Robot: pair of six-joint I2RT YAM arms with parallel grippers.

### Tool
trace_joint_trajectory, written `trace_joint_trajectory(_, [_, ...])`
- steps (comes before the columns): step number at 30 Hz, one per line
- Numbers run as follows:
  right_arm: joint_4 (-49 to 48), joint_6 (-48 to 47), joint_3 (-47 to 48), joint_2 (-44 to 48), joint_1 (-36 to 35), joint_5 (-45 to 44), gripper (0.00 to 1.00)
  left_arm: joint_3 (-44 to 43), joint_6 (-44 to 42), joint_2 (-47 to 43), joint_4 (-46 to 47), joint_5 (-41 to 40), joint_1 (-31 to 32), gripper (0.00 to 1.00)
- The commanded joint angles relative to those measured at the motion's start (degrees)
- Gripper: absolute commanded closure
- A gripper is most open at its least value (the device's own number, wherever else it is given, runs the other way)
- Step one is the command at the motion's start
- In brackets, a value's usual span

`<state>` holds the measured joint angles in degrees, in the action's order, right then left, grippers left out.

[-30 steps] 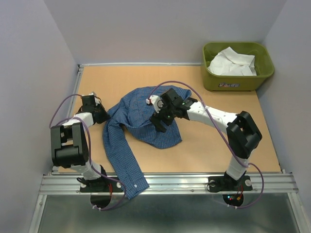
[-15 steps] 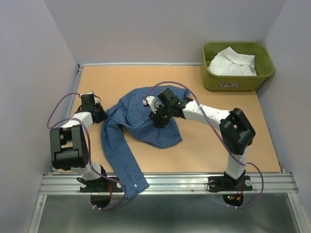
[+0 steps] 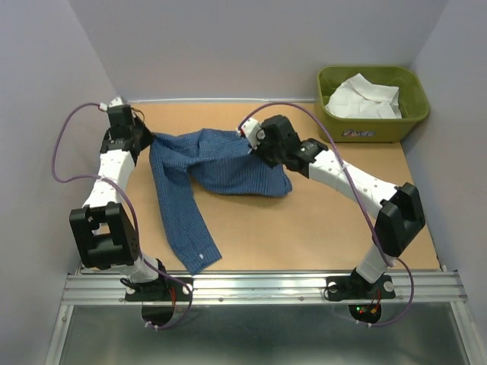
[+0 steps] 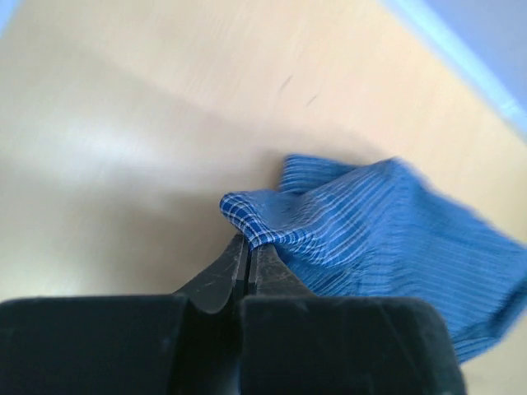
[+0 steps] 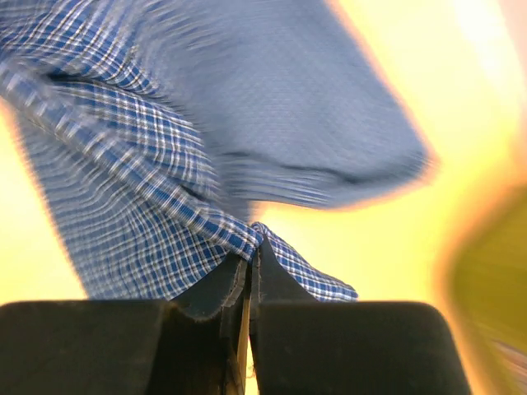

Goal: Fold and stack the long sleeve shirts
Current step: Flatten the shirt out

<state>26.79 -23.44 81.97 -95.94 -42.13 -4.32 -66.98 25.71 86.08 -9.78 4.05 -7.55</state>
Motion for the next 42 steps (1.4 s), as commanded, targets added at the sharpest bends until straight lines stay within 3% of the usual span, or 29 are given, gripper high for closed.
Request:
trace_joint_trajectory(1, [-3.05,-5.12,14.12,-0.64,6.25,-16.14,0.99,-12.27,4.59,-1.10,-0.41,-0.98,-0.18,1.00])
trace_joint_trajectory(5, [-4.37,-7.05,29.26,-4.34,11.10,-19.93,0.99,-24.84,7.41,3.29,-1.64,1.92,-0.10,1.00])
trace_joint_trajectory(9, [-10.15,-10.03,36.84,-4.87,11.98,-20.47,0.99,-34.60,8.21,3.31,-0.77,5.17,-0.18,1.00])
trace_joint_trajectory(17, [-16.15,-11.89,32.37,1.27,12.07,-17.66,0.99,-33.03,9.97,-6.18,1.08,5.26,-1.15,1.00])
trace_joint_trajectory(29, [-17.03,-11.36,40.18,4.10,12.16,-12.91,0.99,-47.18,7.95,-10.41,-2.17,4.30,-1.24,1.00])
trace_joint_trajectory(42, [-22.03,-15.93,48.45,-8.29,13.73,-15.02,0.99,-54.21,6.89,-1.01,0.72,5.08,-1.33,1.00])
